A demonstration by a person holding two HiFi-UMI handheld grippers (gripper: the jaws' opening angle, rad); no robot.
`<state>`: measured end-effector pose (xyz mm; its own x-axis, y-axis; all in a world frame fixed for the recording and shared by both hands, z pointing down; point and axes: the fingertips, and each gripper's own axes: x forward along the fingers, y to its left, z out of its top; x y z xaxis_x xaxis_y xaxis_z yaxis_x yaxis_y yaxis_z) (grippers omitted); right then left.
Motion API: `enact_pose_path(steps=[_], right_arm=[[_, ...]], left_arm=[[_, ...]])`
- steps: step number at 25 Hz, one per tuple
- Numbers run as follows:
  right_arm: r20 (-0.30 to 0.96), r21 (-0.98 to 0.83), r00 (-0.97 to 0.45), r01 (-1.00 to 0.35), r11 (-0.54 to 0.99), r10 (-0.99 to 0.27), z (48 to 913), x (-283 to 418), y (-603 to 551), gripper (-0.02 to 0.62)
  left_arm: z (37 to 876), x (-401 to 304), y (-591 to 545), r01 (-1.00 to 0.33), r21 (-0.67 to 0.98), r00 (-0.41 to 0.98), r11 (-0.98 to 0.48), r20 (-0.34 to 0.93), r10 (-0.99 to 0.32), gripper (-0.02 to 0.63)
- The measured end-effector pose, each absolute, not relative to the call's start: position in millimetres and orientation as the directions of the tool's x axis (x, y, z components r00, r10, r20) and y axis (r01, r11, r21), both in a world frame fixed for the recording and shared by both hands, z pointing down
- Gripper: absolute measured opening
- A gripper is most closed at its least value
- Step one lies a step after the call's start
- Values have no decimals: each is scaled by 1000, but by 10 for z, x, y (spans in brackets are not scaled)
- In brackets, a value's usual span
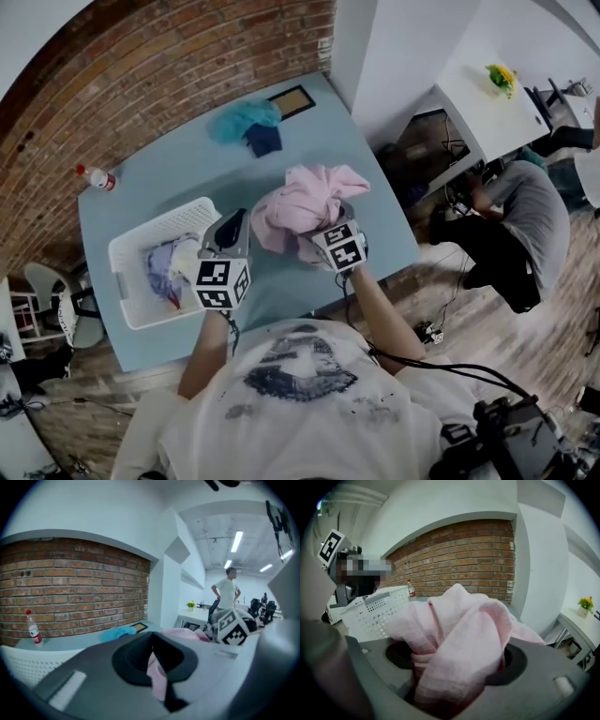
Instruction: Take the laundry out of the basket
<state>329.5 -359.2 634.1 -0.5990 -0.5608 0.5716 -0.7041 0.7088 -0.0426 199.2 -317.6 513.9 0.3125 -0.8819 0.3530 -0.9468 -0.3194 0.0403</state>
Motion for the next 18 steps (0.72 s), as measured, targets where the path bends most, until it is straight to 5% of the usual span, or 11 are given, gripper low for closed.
enact_pose_path(steps=[18], right_arm=[[682, -66, -555, -696, 715, -477, 7041, 3201, -3579, 407]], left_arm=[[5194, 1969, -3206, -945, 48, 318, -324, 370, -873, -9]])
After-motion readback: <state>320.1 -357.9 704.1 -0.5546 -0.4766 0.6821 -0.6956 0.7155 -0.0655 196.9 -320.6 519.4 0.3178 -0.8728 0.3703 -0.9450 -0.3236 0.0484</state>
